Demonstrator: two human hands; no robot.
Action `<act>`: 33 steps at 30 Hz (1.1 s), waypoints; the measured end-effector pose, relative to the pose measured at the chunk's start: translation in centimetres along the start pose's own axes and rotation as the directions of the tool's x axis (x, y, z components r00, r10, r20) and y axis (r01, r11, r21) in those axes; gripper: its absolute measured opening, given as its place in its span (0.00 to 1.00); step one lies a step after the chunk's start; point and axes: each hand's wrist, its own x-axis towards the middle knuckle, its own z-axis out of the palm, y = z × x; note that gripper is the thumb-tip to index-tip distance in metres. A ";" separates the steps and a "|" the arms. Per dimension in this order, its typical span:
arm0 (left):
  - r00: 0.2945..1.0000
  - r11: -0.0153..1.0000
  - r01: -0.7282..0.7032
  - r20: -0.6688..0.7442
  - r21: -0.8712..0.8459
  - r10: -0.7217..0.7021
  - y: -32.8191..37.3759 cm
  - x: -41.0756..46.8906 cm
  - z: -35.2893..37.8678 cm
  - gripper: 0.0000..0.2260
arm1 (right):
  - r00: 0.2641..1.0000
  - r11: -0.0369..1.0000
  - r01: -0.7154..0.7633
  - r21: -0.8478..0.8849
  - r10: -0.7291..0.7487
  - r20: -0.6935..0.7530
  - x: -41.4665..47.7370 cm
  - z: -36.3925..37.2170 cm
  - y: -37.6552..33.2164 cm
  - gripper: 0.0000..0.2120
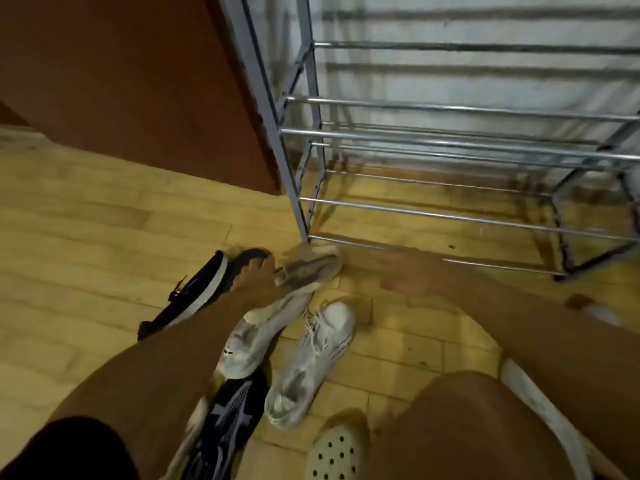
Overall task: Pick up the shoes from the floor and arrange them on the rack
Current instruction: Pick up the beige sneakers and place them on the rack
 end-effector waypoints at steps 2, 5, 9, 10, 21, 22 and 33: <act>0.991 0.992 0.123 0.059 -0.030 -0.121 -1.6 -0.7 1.4 0.39 | 0.999 0.999 -0.047 0.008 0.047 0.010 -0.5 1.0 0.4 0.22; 0.975 0.976 0.215 0.064 -0.035 -0.212 -3.3 -1.1 3.6 0.42 | 0.988 0.994 -0.113 0.013 0.111 0.103 -2.1 3.1 1.5 0.25; 0.969 0.961 0.246 -0.001 0.129 -0.248 -2.9 -0.5 3.9 0.40 | 0.977 0.985 -0.169 -0.023 0.171 0.128 -3.6 5.1 2.7 0.26; 0.968 0.960 0.247 0.006 0.133 -0.250 -2.6 -0.4 4.0 0.39 | 0.972 0.983 -0.180 -0.019 0.181 0.149 -4.1 5.3 2.8 0.25; 0.942 0.757 0.336 0.222 -0.561 -0.253 2.8 -6.2 3.4 0.20 | 0.971 0.978 -0.189 -0.086 0.199 0.132 -11.0 0.7 2.5 0.18; 0.936 0.695 0.350 0.253 -0.628 -0.244 3.6 -7.0 3.1 0.17 | 0.974 0.976 -0.185 -0.112 0.198 0.112 -11.8 0.0 2.3 0.16; 0.976 0.703 -0.052 0.111 -0.709 0.185 18.0 -18.4 -6.4 0.09 | 0.981 0.981 -0.186 0.049 0.189 -0.047 -22.9 -8.4 -1.0 0.27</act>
